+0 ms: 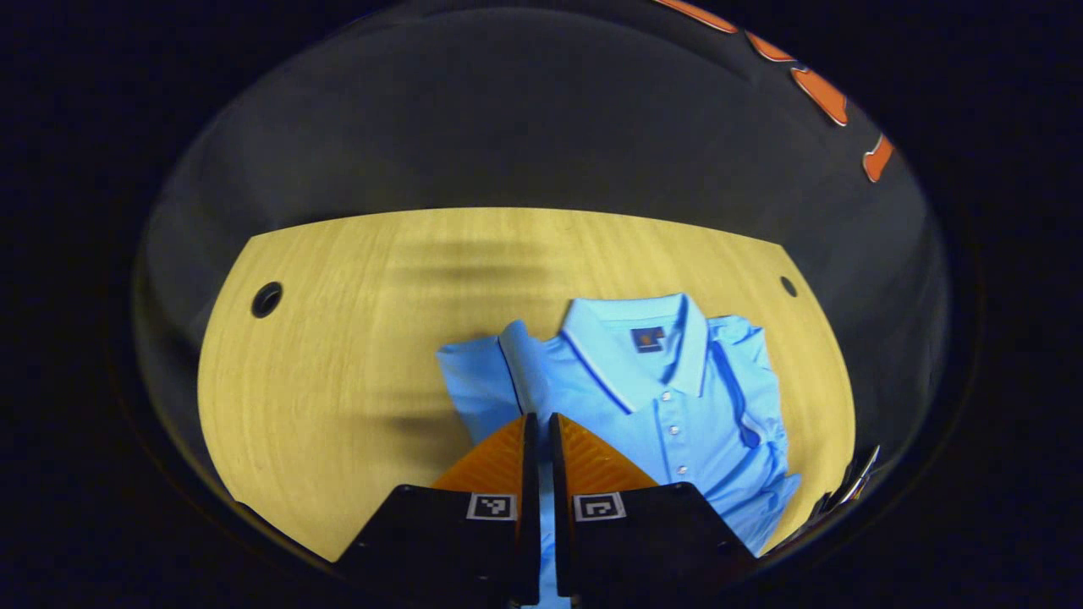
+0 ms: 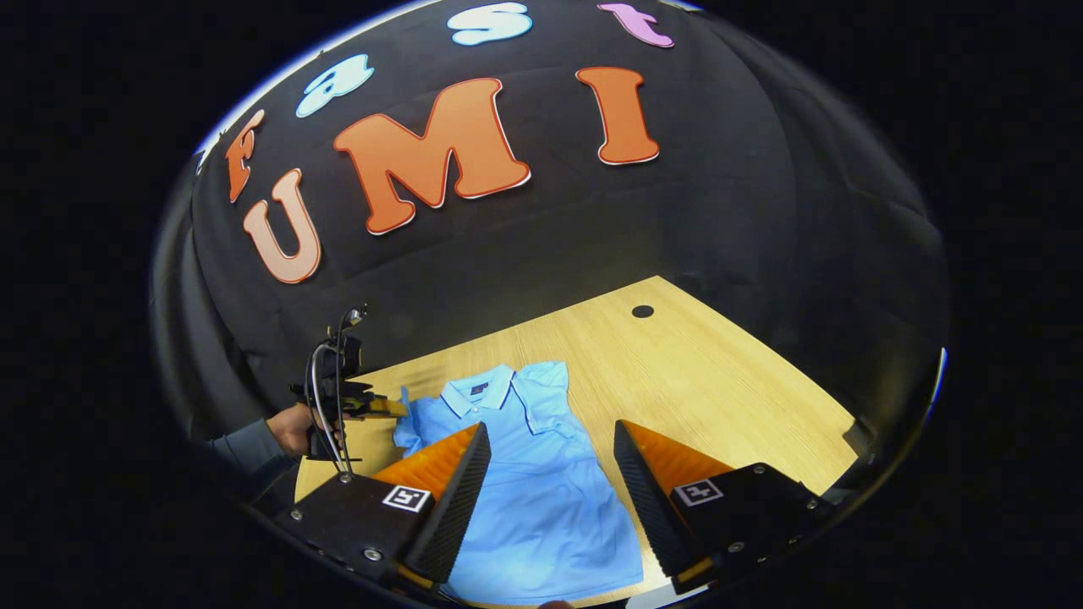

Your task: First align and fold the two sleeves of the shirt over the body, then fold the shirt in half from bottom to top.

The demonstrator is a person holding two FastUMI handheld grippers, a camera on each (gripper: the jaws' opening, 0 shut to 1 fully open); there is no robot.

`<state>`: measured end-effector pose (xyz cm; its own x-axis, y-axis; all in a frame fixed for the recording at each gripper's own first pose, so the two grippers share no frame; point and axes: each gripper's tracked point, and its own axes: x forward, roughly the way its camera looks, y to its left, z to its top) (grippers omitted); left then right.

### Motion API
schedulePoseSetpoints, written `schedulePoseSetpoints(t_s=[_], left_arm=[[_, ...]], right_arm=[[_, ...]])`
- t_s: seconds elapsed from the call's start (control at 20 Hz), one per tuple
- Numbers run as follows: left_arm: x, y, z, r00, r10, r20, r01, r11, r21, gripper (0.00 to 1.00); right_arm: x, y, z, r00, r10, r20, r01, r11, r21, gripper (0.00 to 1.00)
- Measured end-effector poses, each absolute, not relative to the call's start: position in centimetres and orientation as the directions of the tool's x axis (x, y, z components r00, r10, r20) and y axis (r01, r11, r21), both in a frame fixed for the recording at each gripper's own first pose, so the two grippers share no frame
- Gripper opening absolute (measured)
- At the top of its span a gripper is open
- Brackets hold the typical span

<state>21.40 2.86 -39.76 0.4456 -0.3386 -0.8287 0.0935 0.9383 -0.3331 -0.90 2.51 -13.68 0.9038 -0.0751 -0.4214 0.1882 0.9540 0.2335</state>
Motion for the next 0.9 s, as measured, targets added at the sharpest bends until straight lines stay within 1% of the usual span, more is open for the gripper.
schedulePoseSetpoints(t_s=[0.1, 0.15, 0.2, 0.3, 0.4, 0.55, 0.75, 0.9], left_arm=[[21.0, 0.1, -38.5, 0.43, -0.429, -0.795, 0.149, 0.902, -0.406, 0.22], [20.8, -1.2, -38.2, 0.426, -0.462, -0.778, 0.175, 0.886, -0.43, 0.24], [20.8, -1.8, -37.6, 0.425, -0.487, -0.763, 0.195, 0.872, -0.448, 0.28], [20.4, -3.1, -36.6, 0.421, -0.529, -0.737, 0.221, 0.848, -0.482, 0.42], [19.8, -3.3, -36.1, 0.415, -0.545, -0.728, 0.231, 0.838, -0.495, 0.69], [18.5, -2.6, -35.1, 0.43, -0.541, -0.723, 0.231, 0.84, -0.491, 1.0], [15.4, 0.1, -33.1, 0.478, -0.497, -0.724, 0.246, 0.867, -0.433, 1.0], [11.6, 2.0, -31.6, 0.507, -0.47, -0.722, 0.203, 0.88, -0.43, 1.0]], right_arm=[[-1.4, 2.1, -13.7, 0.903, -0.095, -0.418, 0.207, 0.951, 0.232, 0.9], [-1.7, 2.0, -13.6, 0.904, -0.107, -0.413, 0.217, 0.949, 0.23, 0.91], [-2.0, 1.9, -13.6, 0.905, -0.113, -0.411, 0.222, 0.948, 0.229, 0.91], [-2.6, 1.7, -13.8, 0.9, -0.132, -0.414, 0.241, 0.945, 0.221, 0.91], [-3.1, 1.6, -13.9, 0.896, -0.145, -0.419, 0.25, 0.945, 0.208, 0.92], [-3.7, 1.4, -14.8, 0.886, -0.146, -0.44, 0.248, 0.951, 0.184, 0.94], [-5.0, 1.4, -17.4, 0.86, -0.108, -0.498, 0.211, 0.965, 0.154, 0.98], [-5.9, 1.9, -19.7, 0.834, -0.042, -0.55, 0.15, 0.977, 0.152, 0.98]])
